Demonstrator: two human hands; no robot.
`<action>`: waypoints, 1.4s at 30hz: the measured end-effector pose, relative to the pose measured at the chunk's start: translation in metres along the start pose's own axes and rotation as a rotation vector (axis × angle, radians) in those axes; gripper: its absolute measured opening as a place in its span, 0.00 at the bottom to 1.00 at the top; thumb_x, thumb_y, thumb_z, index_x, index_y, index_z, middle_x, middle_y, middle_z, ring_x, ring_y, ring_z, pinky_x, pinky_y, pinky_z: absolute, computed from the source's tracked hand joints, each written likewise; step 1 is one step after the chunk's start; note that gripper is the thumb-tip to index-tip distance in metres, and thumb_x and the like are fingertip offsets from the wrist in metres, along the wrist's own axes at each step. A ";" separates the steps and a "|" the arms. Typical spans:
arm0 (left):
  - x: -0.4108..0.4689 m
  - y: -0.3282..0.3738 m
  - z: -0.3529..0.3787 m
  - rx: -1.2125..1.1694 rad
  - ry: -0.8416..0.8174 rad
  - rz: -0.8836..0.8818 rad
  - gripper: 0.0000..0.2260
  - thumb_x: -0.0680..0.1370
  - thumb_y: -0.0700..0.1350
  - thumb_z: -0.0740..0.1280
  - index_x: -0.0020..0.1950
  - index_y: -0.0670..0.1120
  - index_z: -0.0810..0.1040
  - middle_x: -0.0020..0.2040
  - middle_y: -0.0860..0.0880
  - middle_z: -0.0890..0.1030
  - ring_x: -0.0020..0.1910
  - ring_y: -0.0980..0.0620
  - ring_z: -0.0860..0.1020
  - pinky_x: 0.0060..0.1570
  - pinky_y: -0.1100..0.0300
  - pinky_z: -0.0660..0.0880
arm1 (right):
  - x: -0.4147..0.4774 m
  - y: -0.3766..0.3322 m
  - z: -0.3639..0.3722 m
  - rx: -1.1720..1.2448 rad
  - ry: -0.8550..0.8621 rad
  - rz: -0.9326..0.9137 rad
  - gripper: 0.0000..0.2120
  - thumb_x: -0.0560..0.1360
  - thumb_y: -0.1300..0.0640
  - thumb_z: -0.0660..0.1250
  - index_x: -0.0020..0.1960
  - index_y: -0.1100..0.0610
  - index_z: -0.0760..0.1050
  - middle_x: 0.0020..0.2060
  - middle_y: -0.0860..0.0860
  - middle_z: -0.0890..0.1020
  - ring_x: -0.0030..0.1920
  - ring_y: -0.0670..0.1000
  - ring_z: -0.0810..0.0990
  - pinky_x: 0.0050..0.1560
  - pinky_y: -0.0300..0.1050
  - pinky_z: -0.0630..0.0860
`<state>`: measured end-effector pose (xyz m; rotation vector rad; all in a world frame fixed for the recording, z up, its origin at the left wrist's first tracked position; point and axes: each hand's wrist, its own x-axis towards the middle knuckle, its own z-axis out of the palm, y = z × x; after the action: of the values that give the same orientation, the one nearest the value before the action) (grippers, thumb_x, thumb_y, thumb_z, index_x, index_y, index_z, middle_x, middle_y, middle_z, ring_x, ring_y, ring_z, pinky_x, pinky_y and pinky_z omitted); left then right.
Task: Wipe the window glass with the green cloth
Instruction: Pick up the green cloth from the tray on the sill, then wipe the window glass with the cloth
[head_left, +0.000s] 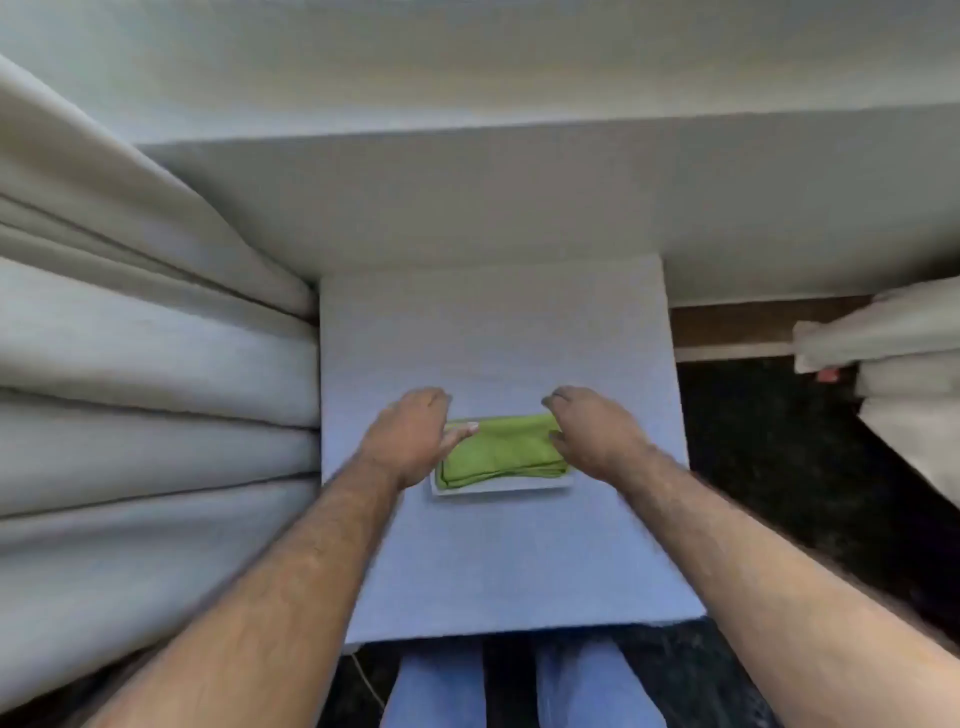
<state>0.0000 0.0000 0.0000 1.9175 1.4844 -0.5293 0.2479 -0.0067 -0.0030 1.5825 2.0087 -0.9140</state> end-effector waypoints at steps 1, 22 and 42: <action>0.010 -0.002 0.018 0.063 -0.001 0.017 0.29 0.84 0.61 0.60 0.76 0.41 0.70 0.78 0.42 0.72 0.77 0.42 0.69 0.76 0.48 0.67 | 0.011 0.002 0.016 -0.022 -0.007 0.005 0.22 0.80 0.58 0.65 0.74 0.60 0.72 0.73 0.59 0.75 0.73 0.62 0.74 0.70 0.58 0.77; 0.038 -0.009 0.023 -0.150 0.057 -0.012 0.14 0.78 0.41 0.66 0.62 0.44 0.82 0.58 0.45 0.77 0.56 0.44 0.79 0.54 0.51 0.79 | 0.025 -0.004 0.015 -0.050 0.202 0.010 0.11 0.77 0.60 0.66 0.57 0.56 0.82 0.53 0.53 0.83 0.57 0.59 0.79 0.56 0.53 0.74; -0.197 0.057 -0.434 -0.257 0.677 0.108 0.16 0.73 0.31 0.67 0.57 0.45 0.86 0.51 0.47 0.86 0.53 0.45 0.82 0.52 0.59 0.73 | -0.211 -0.107 -0.414 -0.088 0.850 -0.123 0.11 0.76 0.69 0.64 0.52 0.61 0.83 0.48 0.61 0.86 0.50 0.65 0.84 0.50 0.55 0.82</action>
<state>-0.0310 0.1592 0.4517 2.0447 1.7237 0.3919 0.2285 0.1305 0.4532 2.0190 2.6610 -0.1548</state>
